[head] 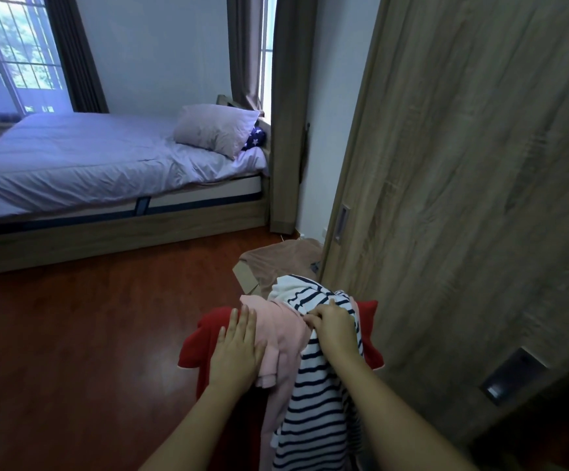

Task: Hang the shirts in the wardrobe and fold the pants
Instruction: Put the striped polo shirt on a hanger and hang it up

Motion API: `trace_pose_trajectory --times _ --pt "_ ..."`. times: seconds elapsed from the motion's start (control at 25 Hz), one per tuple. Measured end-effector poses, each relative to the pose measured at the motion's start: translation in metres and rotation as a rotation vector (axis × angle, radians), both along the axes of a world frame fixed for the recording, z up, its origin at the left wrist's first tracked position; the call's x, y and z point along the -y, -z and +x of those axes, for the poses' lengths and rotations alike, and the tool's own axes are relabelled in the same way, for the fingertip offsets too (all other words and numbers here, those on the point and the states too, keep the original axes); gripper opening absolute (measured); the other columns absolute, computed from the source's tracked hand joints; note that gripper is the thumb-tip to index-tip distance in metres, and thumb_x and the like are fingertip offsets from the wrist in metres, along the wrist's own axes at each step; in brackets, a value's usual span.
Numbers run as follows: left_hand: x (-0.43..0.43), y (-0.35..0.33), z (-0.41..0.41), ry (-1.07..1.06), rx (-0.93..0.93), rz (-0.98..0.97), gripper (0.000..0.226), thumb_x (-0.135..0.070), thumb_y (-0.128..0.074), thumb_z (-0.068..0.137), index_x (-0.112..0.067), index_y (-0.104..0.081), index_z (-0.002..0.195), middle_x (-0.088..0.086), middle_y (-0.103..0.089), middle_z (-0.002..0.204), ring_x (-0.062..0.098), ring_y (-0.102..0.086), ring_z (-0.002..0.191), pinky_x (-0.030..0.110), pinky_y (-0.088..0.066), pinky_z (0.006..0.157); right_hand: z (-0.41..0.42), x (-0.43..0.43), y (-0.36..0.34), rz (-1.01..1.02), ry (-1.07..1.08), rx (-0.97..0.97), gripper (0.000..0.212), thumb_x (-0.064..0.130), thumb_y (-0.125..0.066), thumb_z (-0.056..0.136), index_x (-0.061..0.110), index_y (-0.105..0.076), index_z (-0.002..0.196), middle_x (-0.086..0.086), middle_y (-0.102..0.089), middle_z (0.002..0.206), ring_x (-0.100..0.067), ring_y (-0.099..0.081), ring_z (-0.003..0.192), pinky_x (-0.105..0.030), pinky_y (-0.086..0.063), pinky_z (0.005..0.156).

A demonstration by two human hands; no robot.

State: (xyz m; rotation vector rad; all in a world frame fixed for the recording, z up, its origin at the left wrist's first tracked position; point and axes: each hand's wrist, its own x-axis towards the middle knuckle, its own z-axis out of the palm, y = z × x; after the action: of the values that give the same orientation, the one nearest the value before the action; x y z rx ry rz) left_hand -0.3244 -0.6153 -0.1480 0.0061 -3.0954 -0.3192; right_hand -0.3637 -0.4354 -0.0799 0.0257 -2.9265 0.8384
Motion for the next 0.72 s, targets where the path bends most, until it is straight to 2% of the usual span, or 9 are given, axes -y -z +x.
trace_pose_trajectory --times 0.12,0.2,0.24,0.32,0.36,0.4,0.48,0.56,0.72 --pt "0.004 0.002 -0.002 0.023 0.010 0.008 0.072 -0.039 -0.002 0.099 -0.005 -0.062 0.120 0.011 -0.062 0.126 0.027 -0.062 0.112 0.040 -0.054 0.080 -0.005 0.006 -0.006 0.061 0.033 0.013 0.030 0.022 -0.044 0.095 -0.001 -0.063 0.097 -0.012 -0.060 0.097 -0.025 -0.056 0.100 -0.030 -0.040 0.081" --pt "0.005 -0.003 -0.002 0.027 0.007 0.009 0.069 -0.040 -0.007 0.098 -0.004 -0.062 0.121 0.011 -0.060 0.129 0.027 -0.061 0.114 0.040 -0.054 0.081 -0.003 0.013 -0.006 -0.087 0.132 0.002 0.026 0.020 -0.040 0.097 0.001 -0.056 0.102 -0.014 -0.062 0.104 -0.027 -0.058 0.098 -0.032 -0.043 0.078" --pt "0.005 -0.008 -0.002 0.020 0.007 0.010 0.071 -0.043 -0.006 0.096 -0.003 -0.056 0.128 0.013 -0.051 0.136 0.027 -0.055 0.121 0.041 -0.051 0.087 -0.002 0.015 -0.008 -0.167 0.195 0.001 0.024 0.020 -0.039 0.098 0.001 -0.053 0.103 -0.015 -0.062 0.105 -0.027 -0.059 0.096 -0.032 -0.044 0.074" --pt "0.004 -0.009 -0.002 0.062 -0.018 -0.003 0.084 -0.049 0.010 0.083 -0.005 -0.022 0.146 0.009 -0.013 0.154 0.026 -0.020 0.142 0.044 -0.031 0.109 0.002 0.017 -0.016 -0.255 0.278 -0.030 0.022 0.019 -0.037 0.099 0.002 -0.049 0.105 -0.015 -0.063 0.103 -0.028 -0.059 0.092 -0.029 -0.039 0.069" --pt "0.004 -0.010 -0.001 0.082 -0.011 0.021 0.088 -0.050 0.016 0.075 -0.008 -0.007 0.149 0.006 0.003 0.155 0.025 -0.004 0.145 0.042 -0.018 0.115 0.006 0.015 -0.022 -0.276 0.315 -0.057 0.022 0.018 -0.035 0.099 0.002 -0.047 0.106 -0.015 -0.062 0.100 -0.028 -0.057 0.089 -0.028 -0.036 0.067" --pt "0.004 -0.008 -0.001 0.080 -0.016 0.038 0.090 -0.049 0.018 0.071 -0.009 0.000 0.149 0.005 0.010 0.154 0.024 0.002 0.146 0.041 -0.012 0.116 0.009 0.012 -0.029 -0.292 0.354 -0.090 0.022 0.019 -0.033 0.100 0.003 -0.047 0.107 -0.014 -0.061 0.096 -0.026 -0.056 0.083 -0.028 -0.035 0.065" --pt "0.005 -0.006 -0.003 0.079 -0.011 0.019 0.087 -0.048 0.013 0.075 -0.007 -0.007 0.149 0.006 0.004 0.154 0.026 -0.006 0.146 0.041 -0.017 0.115 0.012 0.005 -0.044 -0.311 0.373 -0.160 0.026 0.021 -0.028 0.101 0.004 -0.046 0.108 -0.008 -0.059 0.089 -0.020 -0.052 0.074 -0.027 -0.035 0.057" --pt "0.004 -0.005 -0.002 0.059 -0.035 -0.024 0.079 -0.045 -0.002 0.083 -0.004 -0.027 0.145 0.009 -0.017 0.152 0.030 -0.027 0.140 0.045 -0.032 0.108 0.011 -0.002 -0.056 -0.323 0.329 -0.201 0.030 0.022 -0.024 0.101 0.004 -0.047 0.108 -0.007 -0.058 0.088 -0.019 -0.053 0.074 -0.025 -0.033 0.054" --pt "0.006 -0.003 -0.003 0.090 -0.002 0.039 0.088 -0.050 0.011 0.074 -0.007 -0.009 0.149 0.008 -0.001 0.157 0.027 -0.006 0.145 0.043 -0.017 0.115 0.010 -0.019 -0.091 -0.302 0.282 -0.323 0.031 0.025 -0.026 0.101 0.005 -0.048 0.106 -0.018 -0.064 0.100 -0.030 -0.059 0.086 -0.028 -0.032 0.066"
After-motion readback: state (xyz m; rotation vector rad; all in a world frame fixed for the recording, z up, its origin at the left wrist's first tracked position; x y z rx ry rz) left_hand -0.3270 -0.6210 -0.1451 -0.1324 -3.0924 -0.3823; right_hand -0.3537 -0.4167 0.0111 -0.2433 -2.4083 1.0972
